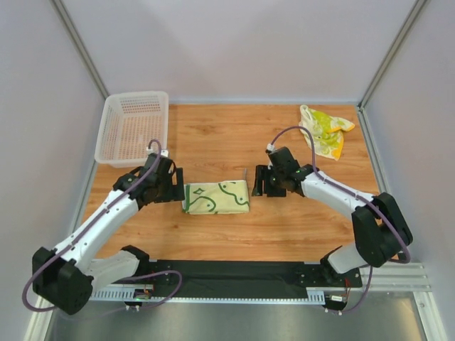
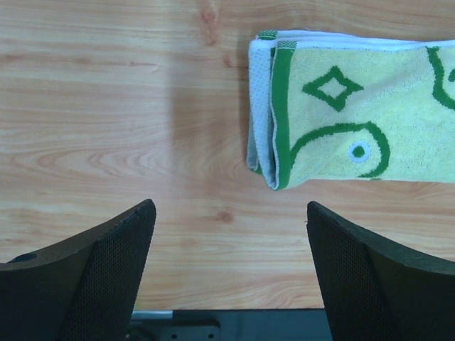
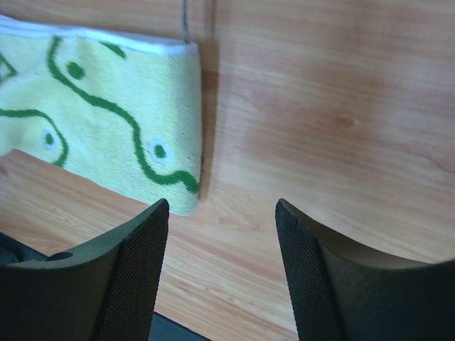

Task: Roll the towels

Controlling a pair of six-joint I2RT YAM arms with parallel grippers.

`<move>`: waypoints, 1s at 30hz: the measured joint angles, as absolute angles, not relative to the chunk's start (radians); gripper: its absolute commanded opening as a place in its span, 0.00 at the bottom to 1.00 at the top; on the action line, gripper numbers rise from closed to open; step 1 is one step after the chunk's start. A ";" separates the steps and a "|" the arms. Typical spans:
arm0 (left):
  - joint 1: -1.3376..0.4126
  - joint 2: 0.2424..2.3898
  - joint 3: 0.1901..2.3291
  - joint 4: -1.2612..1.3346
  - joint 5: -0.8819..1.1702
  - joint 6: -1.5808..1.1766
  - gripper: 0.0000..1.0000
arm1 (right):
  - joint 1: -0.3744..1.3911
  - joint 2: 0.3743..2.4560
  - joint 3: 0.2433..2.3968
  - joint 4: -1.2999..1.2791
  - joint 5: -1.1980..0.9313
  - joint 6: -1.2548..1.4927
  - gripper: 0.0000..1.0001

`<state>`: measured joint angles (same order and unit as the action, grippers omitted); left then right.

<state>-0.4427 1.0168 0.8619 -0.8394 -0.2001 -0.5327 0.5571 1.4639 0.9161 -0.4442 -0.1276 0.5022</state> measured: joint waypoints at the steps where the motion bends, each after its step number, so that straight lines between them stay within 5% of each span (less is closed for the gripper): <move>1: -0.451 1.045 0.862 -0.824 -0.197 -0.538 0.93 | 0.553 1.473 0.904 -0.447 -0.138 0.503 0.63; 12: -0.503 1.396 0.918 -0.704 -0.201 -0.560 0.87 | 0.528 1.512 0.831 -0.399 -0.257 0.519 0.55; 22: -0.504 1.567 1.019 -0.632 -0.220 -0.559 0.57 | 0.528 1.618 0.833 -0.336 -0.308 0.533 0.46; 30: -0.504 1.650 1.011 -0.584 -0.206 -0.571 0.54 | 0.533 1.635 0.839 -0.309 -0.321 0.534 0.46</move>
